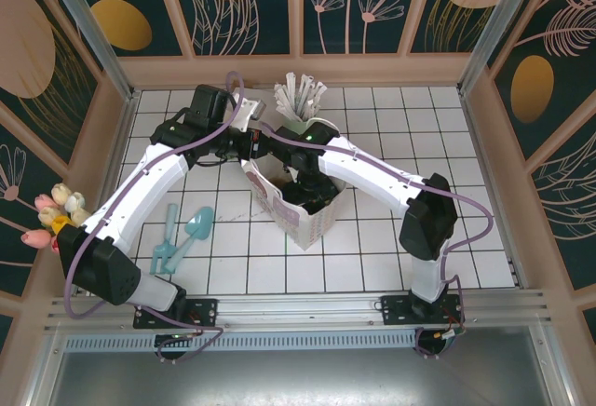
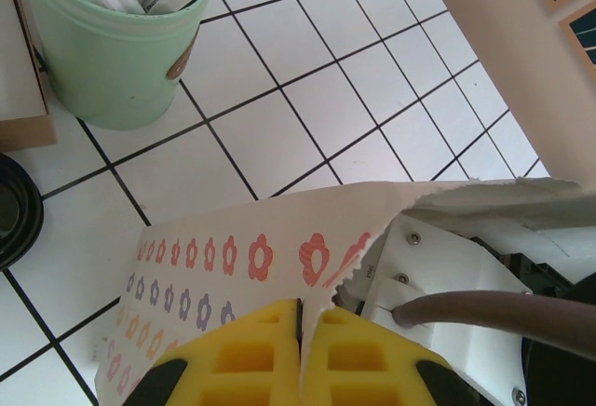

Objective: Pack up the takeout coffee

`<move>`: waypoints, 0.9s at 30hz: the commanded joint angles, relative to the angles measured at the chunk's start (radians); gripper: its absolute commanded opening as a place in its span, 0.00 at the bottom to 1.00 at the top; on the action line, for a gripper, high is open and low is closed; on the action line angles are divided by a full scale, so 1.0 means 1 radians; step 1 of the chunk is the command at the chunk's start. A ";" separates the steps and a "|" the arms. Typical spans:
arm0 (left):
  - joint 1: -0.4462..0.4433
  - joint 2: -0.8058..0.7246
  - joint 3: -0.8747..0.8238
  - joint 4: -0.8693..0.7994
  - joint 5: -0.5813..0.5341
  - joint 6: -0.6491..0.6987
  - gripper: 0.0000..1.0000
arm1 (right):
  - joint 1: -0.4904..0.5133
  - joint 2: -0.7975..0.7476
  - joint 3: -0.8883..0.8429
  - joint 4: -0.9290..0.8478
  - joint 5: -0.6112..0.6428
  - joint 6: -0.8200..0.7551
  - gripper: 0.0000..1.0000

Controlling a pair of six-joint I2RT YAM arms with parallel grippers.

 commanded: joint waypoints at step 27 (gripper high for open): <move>-0.002 -0.013 -0.020 0.033 0.031 -0.007 0.00 | -0.008 0.040 0.049 0.019 0.083 -0.013 0.44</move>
